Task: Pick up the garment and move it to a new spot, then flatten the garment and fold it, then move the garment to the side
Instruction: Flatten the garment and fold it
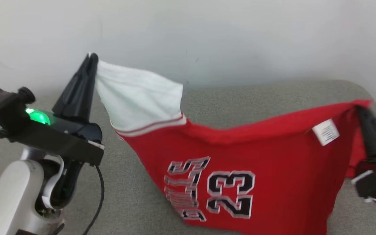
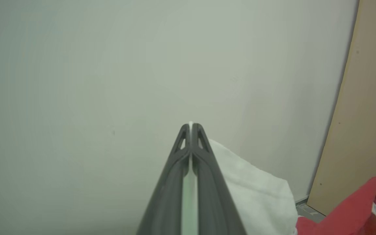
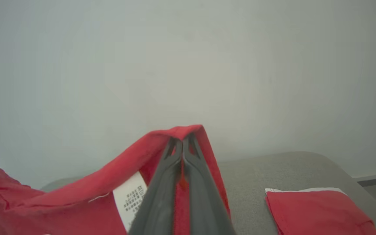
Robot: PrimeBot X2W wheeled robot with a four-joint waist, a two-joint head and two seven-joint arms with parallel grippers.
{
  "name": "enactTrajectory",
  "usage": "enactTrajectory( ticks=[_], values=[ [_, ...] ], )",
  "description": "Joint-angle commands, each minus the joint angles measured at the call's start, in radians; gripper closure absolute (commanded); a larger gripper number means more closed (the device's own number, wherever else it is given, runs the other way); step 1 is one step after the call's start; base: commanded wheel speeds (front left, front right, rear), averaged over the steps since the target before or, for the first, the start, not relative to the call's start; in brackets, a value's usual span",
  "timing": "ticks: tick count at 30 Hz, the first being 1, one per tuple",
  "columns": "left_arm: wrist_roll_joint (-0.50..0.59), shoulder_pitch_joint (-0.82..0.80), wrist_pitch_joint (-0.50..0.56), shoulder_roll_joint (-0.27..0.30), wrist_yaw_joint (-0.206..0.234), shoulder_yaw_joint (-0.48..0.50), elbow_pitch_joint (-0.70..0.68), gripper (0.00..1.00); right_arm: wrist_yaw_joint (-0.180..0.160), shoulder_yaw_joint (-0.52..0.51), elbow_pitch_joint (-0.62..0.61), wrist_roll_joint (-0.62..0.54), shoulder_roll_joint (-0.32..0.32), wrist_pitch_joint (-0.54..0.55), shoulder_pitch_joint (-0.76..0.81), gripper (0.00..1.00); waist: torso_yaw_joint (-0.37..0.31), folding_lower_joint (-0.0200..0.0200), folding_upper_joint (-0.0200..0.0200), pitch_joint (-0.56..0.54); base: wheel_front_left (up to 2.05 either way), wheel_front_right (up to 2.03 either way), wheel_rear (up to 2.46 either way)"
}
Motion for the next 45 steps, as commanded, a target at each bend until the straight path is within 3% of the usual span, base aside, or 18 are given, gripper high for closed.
enactTrajectory(
  ticks=[1,6,7,8,13,20,31,37,38,39,40,42,45],
  values=[
    [-0.014,0.023,0.010,-0.001,0.006,-0.008,0.014,1.00,-0.002,0.018,0.027,-0.021,-0.007,0.010,-0.013,1.00,-0.001,0.0001,0.0000,0.002,0.00,0.00,0.00],
    [-0.013,0.048,0.027,-0.012,0.003,-0.035,0.082,1.00,-0.002,0.088,0.214,-0.082,0.014,0.036,-0.071,1.00,-0.004,0.0001,0.0000,0.037,0.00,0.00,0.00],
    [-0.016,0.051,0.027,-0.018,-0.001,-0.041,0.101,1.00,-0.002,0.096,0.264,-0.096,0.021,0.020,-0.093,0.75,-0.004,0.0001,0.0000,0.051,0.00,0.00,0.00],
    [-0.017,0.050,0.020,-0.024,-0.003,-0.043,0.124,1.00,-0.002,0.102,0.319,-0.111,0.035,0.005,-0.113,0.00,-0.003,0.0001,0.0000,0.063,0.00,0.00,0.00],
    [-0.024,0.011,-0.016,-0.059,-0.036,-0.055,0.220,1.00,-0.002,0.167,0.539,-0.166,0.058,-0.039,-0.180,0.00,0.015,0.0001,0.0000,0.124,0.00,0.00,0.00],
    [-0.022,-0.032,-0.050,-0.078,-0.062,-0.062,0.285,1.00,-0.002,0.206,0.664,-0.224,0.042,0.007,-0.238,0.00,0.027,0.0001,0.0000,0.167,0.00,0.00,0.00],
    [-0.026,-0.092,-0.065,-0.099,-0.087,-0.080,0.327,1.00,-0.002,0.078,0.825,-0.446,0.113,0.104,-0.432,0.00,0.032,0.0001,0.0000,0.216,0.00,0.00,0.00],
    [-0.024,-0.116,-0.065,-0.105,-0.095,-0.094,0.324,1.00,-0.002,0.014,0.912,-0.559,0.130,0.101,-0.529,0.00,0.047,0.0001,0.0000,0.244,0.00,0.00,0.00],
    [-0.023,-0.119,-0.065,-0.106,-0.096,-0.097,0.322,1.00,-0.002,0.010,0.930,-0.572,0.131,0.098,-0.545,0.01,0.050,0.0001,0.0000,0.249,0.00,0.00,0.00],
    [-0.021,-0.121,-0.065,-0.107,-0.095,-0.099,0.320,1.00,-0.002,0.010,0.949,-0.584,0.132,0.093,-0.560,0.14,0.053,0.0001,0.0000,0.254,0.00,0.00,0.00],
    [-0.021,-0.123,-0.064,-0.109,-0.094,-0.101,0.318,1.00,-0.002,0.007,0.965,-0.592,0.133,0.086,-0.574,0.20,0.056,0.0001,0.0000,0.260,0.00,0.00,0.00],
    [-0.020,-0.129,-0.066,-0.110,-0.096,-0.104,0.314,1.00,-0.002,0.004,1.002,-0.612,0.133,0.079,-0.592,0.28,0.062,0.0001,0.0000,0.270,0.00,0.00,0.00],
    [-0.021,-0.138,-0.069,-0.112,-0.098,-0.107,0.308,1.00,-0.002,-0.016,1.045,-0.630,0.134,0.048,-0.625,0.32,0.071,0.0001,0.0000,0.285,0.00,0.00,0.00]
  ],
)
